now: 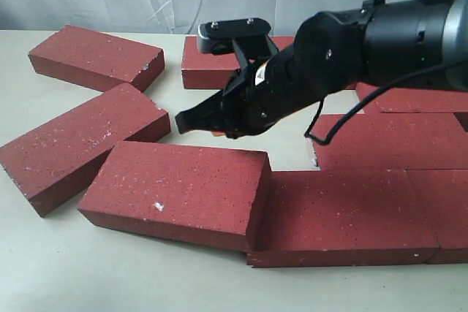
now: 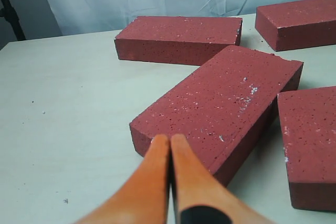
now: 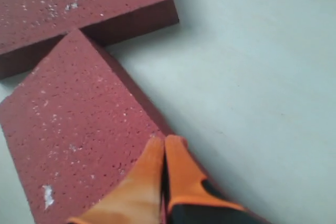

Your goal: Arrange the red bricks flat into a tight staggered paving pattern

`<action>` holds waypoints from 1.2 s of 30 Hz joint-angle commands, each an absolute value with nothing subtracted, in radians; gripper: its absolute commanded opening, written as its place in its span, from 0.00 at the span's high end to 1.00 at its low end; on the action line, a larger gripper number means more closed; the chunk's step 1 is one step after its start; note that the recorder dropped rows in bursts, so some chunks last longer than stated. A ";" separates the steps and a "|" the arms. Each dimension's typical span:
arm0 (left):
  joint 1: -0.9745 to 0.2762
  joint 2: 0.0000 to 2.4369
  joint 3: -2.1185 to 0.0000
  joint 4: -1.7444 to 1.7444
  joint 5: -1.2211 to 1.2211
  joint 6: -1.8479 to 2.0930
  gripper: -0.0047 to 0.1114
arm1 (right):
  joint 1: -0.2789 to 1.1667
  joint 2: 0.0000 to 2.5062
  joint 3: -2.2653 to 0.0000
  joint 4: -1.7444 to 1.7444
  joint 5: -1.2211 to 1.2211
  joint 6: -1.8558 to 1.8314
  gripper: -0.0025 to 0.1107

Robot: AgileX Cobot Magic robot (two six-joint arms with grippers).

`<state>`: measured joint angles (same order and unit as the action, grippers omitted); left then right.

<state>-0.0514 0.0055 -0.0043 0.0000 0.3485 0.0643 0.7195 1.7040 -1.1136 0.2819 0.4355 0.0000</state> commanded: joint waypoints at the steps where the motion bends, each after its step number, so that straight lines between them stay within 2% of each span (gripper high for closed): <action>1: -0.050 0.000 0.000 0.005 0.335 0.064 0.96 | 0.721 1.646 -1.166 0.197 0.564 0.000 0.98; 10: -0.050 0.000 0.000 0.005 0.335 0.064 0.96 | 0.721 1.625 -1.167 0.032 0.848 0.000 0.98; 18: -0.050 0.000 0.000 0.005 0.335 0.064 0.96 | 0.721 1.625 -1.122 0.017 0.887 0.005 0.98; 25: -0.050 0.000 0.000 0.005 0.335 0.064 0.96 | 0.721 1.654 -1.073 0.067 0.833 0.000 0.98; 36: -0.050 0.000 0.000 0.005 0.335 0.064 0.96 | 0.721 1.728 -1.073 0.252 0.540 0.000 0.98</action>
<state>-0.0514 0.0055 -0.0043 0.0000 0.3485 0.0643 0.7216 1.7051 -1.0742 0.2287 0.6037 0.0000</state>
